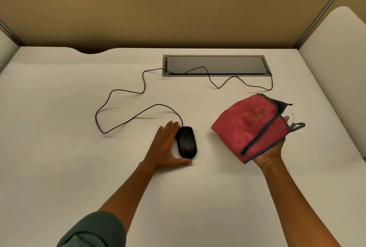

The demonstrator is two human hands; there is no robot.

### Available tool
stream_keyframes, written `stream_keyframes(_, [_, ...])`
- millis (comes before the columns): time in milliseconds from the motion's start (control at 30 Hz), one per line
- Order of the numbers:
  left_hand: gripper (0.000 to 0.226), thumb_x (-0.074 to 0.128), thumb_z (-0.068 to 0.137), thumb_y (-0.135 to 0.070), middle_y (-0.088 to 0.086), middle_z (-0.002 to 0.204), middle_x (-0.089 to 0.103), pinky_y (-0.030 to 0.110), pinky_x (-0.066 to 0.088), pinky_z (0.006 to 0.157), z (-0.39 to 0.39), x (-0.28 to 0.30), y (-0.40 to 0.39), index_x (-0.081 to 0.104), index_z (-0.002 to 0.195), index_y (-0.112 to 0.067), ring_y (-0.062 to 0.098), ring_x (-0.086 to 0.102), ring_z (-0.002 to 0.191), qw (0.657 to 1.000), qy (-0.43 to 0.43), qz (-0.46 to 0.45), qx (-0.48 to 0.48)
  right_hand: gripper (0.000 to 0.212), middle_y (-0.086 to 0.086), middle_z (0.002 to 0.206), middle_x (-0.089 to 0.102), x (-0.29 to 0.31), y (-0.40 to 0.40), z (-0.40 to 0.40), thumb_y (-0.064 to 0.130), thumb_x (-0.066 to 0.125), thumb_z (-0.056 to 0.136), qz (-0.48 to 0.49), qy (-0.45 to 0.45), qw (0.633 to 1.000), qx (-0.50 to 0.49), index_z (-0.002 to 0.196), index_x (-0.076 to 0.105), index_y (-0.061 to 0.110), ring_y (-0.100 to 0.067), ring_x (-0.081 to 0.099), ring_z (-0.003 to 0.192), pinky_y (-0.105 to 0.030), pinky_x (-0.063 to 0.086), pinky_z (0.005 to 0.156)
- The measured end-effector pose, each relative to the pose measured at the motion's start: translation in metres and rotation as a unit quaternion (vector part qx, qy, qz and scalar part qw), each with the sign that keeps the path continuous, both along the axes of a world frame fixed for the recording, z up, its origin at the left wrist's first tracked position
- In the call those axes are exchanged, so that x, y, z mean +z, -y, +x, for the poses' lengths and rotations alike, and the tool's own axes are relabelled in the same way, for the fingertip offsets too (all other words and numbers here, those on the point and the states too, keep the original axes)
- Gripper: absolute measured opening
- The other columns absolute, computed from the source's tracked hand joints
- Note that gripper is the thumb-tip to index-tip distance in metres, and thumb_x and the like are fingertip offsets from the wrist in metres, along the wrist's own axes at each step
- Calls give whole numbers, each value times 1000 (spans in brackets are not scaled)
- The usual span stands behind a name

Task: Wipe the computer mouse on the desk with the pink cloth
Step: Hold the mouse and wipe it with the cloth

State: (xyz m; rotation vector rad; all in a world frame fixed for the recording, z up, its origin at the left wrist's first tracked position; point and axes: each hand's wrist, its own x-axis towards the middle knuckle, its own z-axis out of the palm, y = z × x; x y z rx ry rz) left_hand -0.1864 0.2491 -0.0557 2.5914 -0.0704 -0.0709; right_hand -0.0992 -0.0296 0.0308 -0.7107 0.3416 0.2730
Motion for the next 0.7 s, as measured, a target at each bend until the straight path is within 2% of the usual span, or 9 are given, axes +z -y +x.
stream_keyframes(100, [126,59,58,-86,-5,162,10,41,4,123,1,-2,0,18,154,-15,9,-2,150,1000,5,25,1,70,0,107,71,-7,-9,1,77,72,49,-19,37,999,15,99,76,28,-23,69,95,-47,55,88])
stream_keyframes(233, [126,59,58,-87,-7,162,12,41,4,123,1,-7,-1,19,153,-15,8,-2,150,1000,9,26,9,69,-1,107,72,-10,-35,-2,77,68,55,-42,61,995,73,101,76,27,-25,65,101,-43,57,86])
stream_keyframes(300, [127,59,57,-87,-7,162,12,40,3,123,2,-5,1,19,153,-15,8,-1,150,999,9,29,21,81,-4,116,70,-14,-55,-11,74,77,46,-115,62,981,142,109,72,23,-25,63,112,-45,49,100])
stream_keyframes(333, [126,60,57,-86,-7,162,13,39,2,123,3,-4,-1,19,153,-15,8,-1,150,999,7,31,24,80,-2,122,66,-16,-65,-19,72,74,55,-173,83,965,181,118,64,24,-23,58,119,-47,40,108])
stream_keyframes(400, [118,61,62,-81,-7,161,17,34,3,122,3,-2,1,22,152,-15,9,6,150,999,-19,23,27,63,11,125,62,-27,-81,-35,63,62,78,-340,211,872,281,129,51,29,-6,55,120,-43,38,106])
stream_keyframes(500, [69,47,96,-46,7,158,28,17,28,112,-7,-9,-7,25,151,-10,10,39,137,984,-159,76,8,71,11,151,37,-51,-97,-57,66,51,83,-589,373,623,354,146,36,36,-5,31,140,-39,30,115])
stream_keyframes(533, [61,42,101,-38,12,157,28,20,31,109,-7,-13,-11,23,150,-7,16,40,137,969,-216,108,-49,75,10,157,25,-62,-101,-61,69,48,82,-636,386,576,339,148,31,37,-10,19,145,-43,22,118])
stream_keyframes(633, [58,40,103,-33,19,154,29,28,27,111,-12,-11,-15,21,148,0,28,31,142,929,-353,93,-62,78,5,162,12,-76,-116,-68,68,43,84,-693,409,522,284,151,20,36,-18,9,148,-52,15,118])
stream_keyframes(700, [55,43,103,-28,20,151,33,31,28,111,-9,-1,-15,26,147,1,30,34,141,921,-360,136,-58,77,3,163,8,-82,-122,-69,66,37,88,-712,419,491,276,154,12,33,-20,5,149,-53,10,119])
